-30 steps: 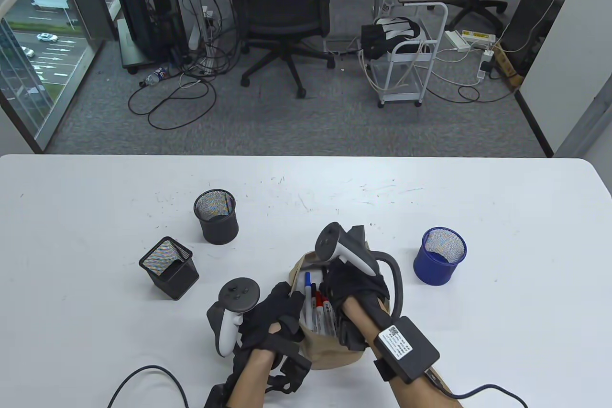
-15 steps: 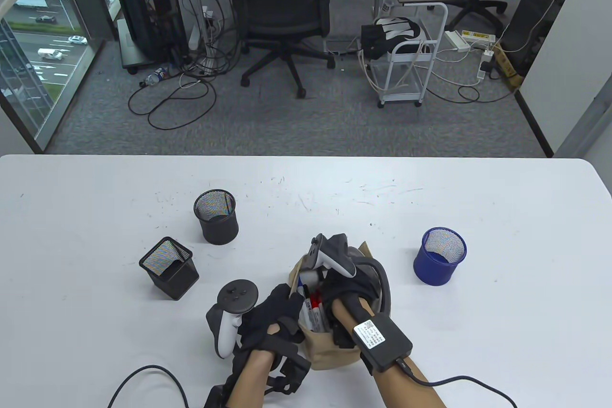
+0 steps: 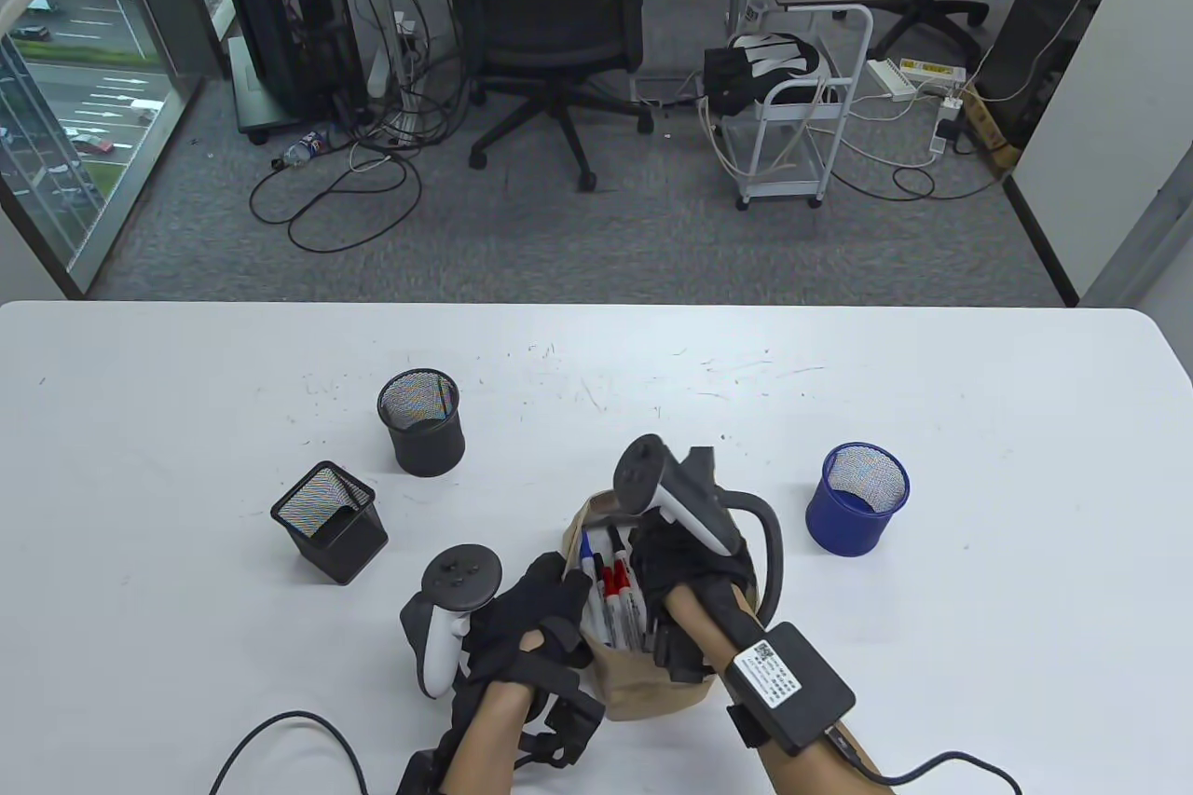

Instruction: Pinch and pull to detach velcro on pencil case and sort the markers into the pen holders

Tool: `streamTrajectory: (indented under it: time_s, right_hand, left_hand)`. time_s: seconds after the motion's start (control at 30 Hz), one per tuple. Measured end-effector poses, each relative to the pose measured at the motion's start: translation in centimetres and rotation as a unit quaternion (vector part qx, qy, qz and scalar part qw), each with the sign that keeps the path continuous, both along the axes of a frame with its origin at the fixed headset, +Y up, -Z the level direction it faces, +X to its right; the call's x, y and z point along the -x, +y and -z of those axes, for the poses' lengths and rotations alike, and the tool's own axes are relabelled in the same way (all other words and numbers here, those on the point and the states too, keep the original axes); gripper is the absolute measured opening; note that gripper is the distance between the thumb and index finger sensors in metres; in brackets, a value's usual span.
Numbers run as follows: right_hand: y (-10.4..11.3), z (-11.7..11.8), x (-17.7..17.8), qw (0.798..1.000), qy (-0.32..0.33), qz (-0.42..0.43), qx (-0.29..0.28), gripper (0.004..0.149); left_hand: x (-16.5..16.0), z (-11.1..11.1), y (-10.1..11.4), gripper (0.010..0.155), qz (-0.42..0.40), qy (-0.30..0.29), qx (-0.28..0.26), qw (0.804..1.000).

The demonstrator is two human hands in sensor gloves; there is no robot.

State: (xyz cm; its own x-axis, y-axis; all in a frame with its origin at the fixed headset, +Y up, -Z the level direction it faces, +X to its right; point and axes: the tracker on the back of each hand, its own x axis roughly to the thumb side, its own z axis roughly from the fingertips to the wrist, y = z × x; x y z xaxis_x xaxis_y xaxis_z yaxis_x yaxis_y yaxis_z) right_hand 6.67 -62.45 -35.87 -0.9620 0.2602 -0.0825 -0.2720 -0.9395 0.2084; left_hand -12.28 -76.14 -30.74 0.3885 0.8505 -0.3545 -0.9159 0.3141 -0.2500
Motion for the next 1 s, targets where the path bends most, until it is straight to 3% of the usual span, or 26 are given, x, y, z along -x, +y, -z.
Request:
streamTrajectory:
  time_s: [0.17, 0.33, 0.53, 0.73, 0.83, 1.0]
  right_hand:
    - [5.9, -1.2, -5.4, 0.984, -0.068, 0.079, -0.147, 0.053]
    - [7.0, 0.2, -10.5, 0.962, -0.168, 0.004, -0.216, 0.052]
    - [4.3, 3.4, -15.3, 0.955, -0.239, -0.091, -0.151, 0.051]
    - [1.5, 4.9, -17.8, 0.96, -0.258, -0.065, -0.082, 0.055]
    - [1.8, 4.7, -18.0, 0.964, -0.25, -0.052, -0.078, 0.058]
    - [3.8, 3.3, -15.6, 0.978, -0.184, -0.004, -0.095, 0.058]
  left_hand:
    - [0.0, 0.0, 0.0, 0.073, -0.002, -0.001, 0.001, 1.0]
    - [0.0, 0.0, 0.0, 0.073, 0.0, -0.002, 0.0, 1.0]
    - [0.1, 0.1, -0.2, 0.073, -0.004, 0.001, 0.003, 1.0]
    - [0.1, 0.1, -0.1, 0.073, 0.001, -0.001, 0.002, 1.0]
    - [0.1, 0.1, -0.2, 0.073, 0.002, -0.003, 0.002, 1.0]
    - [0.0, 0.1, -0.2, 0.074, 0.002, -0.003, 0.002, 1.0]
